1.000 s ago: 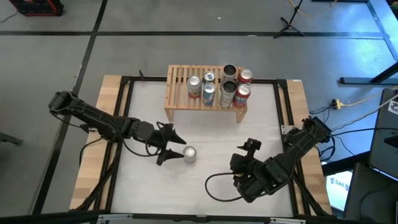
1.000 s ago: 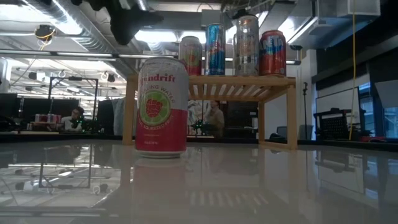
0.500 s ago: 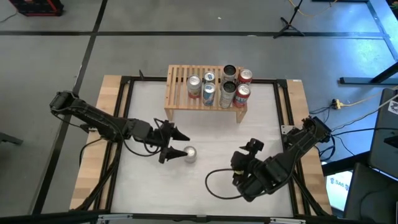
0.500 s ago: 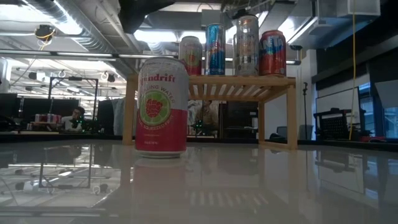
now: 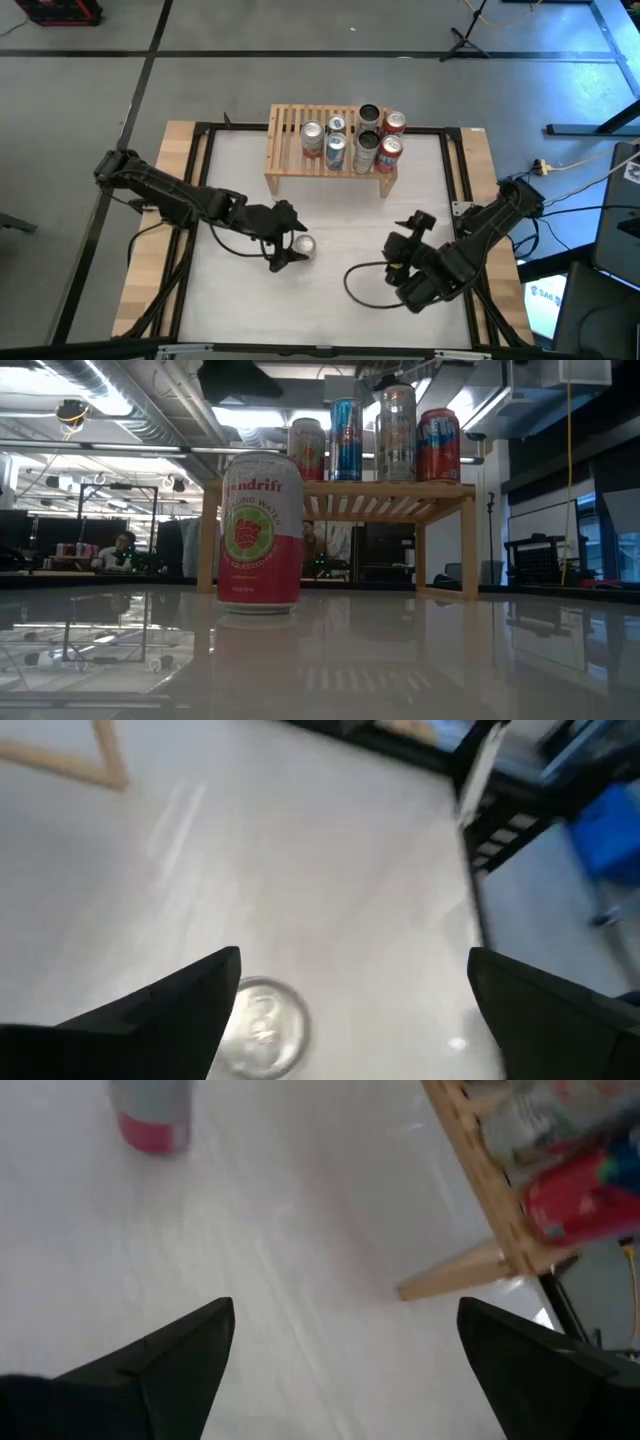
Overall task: Place canned beverage on shelf
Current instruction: Put the pink soda can aligned with the other pink soda can on the shelf
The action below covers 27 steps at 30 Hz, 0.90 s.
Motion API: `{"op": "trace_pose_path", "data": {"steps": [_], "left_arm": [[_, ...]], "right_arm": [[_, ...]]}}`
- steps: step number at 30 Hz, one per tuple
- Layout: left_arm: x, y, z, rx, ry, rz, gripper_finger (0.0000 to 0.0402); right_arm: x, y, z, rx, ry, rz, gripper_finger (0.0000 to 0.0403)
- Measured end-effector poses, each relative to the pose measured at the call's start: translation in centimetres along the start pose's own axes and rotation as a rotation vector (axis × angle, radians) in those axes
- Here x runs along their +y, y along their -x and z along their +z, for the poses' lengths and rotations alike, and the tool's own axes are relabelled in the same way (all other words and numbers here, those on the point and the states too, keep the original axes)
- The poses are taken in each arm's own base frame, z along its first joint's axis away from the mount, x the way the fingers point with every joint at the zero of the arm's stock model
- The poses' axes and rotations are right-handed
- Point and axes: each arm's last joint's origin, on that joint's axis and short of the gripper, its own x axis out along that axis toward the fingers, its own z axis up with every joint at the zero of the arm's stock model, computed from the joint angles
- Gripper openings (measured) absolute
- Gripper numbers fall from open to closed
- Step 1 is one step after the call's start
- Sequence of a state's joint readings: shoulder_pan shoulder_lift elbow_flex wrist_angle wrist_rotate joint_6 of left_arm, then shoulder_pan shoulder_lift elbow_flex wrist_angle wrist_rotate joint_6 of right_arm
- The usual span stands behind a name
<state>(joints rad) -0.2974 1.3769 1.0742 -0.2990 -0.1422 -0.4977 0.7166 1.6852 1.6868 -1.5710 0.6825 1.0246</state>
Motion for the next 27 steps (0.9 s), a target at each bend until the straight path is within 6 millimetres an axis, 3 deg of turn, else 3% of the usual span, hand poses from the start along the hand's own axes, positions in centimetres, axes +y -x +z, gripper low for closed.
{"op": "trace_pose_path", "data": {"steps": [9,27], "left_arm": [[0.6,-1.9,-0.4,0.105,-0.147,0.089,0.0385],[2.0,-7.7,-4.0,0.338,-0.188,0.153,0.0385]], "right_arm": [[0.0,-1.5,-4.0,0.011,-0.039,-0.013,0.0372],[0.6,-2.0,-4.3,0.013,-0.021,0.017,0.0372]]}}
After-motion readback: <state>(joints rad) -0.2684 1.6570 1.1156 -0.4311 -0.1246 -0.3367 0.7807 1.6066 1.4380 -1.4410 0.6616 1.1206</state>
